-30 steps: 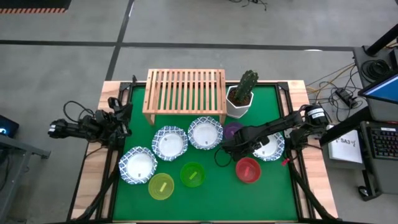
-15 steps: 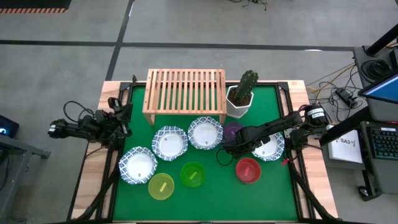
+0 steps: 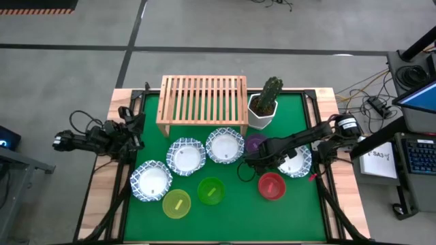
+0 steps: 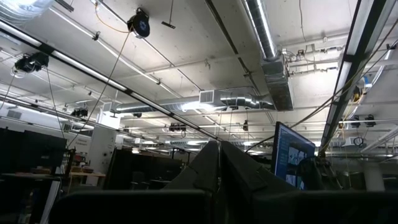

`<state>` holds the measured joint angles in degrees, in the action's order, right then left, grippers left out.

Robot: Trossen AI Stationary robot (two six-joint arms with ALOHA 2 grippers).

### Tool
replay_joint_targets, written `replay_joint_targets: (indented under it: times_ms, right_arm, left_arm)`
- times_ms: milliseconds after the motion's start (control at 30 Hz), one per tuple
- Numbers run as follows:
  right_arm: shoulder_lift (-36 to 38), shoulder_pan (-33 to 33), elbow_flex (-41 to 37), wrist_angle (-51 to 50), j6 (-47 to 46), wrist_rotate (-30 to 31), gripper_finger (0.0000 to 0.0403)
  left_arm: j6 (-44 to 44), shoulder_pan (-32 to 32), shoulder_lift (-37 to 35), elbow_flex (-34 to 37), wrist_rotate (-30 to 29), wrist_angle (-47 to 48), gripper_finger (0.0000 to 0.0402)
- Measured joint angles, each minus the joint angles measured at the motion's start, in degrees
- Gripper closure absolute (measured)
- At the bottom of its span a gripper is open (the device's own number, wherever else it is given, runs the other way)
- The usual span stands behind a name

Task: Place and stack bowls onto a shelf
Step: Put the right white patterned bowl on the shelf

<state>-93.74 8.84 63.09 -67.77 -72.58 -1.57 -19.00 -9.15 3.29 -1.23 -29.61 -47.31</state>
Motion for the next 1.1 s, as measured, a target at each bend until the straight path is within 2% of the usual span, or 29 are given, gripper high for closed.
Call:
replay_joint_targets:
  times_ms: [200,333,500,667,767,967,1100]
  right_arm:
    - [1.9,0.0,7.5,-8.5,6.4,-3.0,0.0390]
    - [3.1,0.0,16.2,-15.2,9.4,-3.0,0.0390]
    - [3.6,0.0,28.2,-16.3,12.2,-2.9,0.0390]
    - [3.6,0.3,38.0,-9.5,17.9,-2.7,0.0390]
    - [3.6,0.3,41.9,-3.5,23.4,0.2,0.0390]
    - [3.6,0.3,45.6,12.7,43.4,5.6,0.0390]
    - [3.5,0.2,45.9,22.5,61.1,13.4,0.0390]
  left_arm:
    - [0.0,0.0,0.0,0.0,0.0,0.1,0.0402]
    - [0.0,0.0,0.0,0.0,0.0,0.1,0.0402]
    - [0.0,0.0,0.0,0.0,0.0,-0.1,0.0402]
    - [0.0,0.0,0.0,0.0,0.0,-0.1,0.0402]
    - [0.0,0.0,0.0,0.0,0.0,-0.1,0.0402]
    - [0.0,0.0,0.0,0.0,0.0,-0.1,0.0402]
    - [0.0,0.0,0.0,0.0,0.0,-0.1,0.0402]
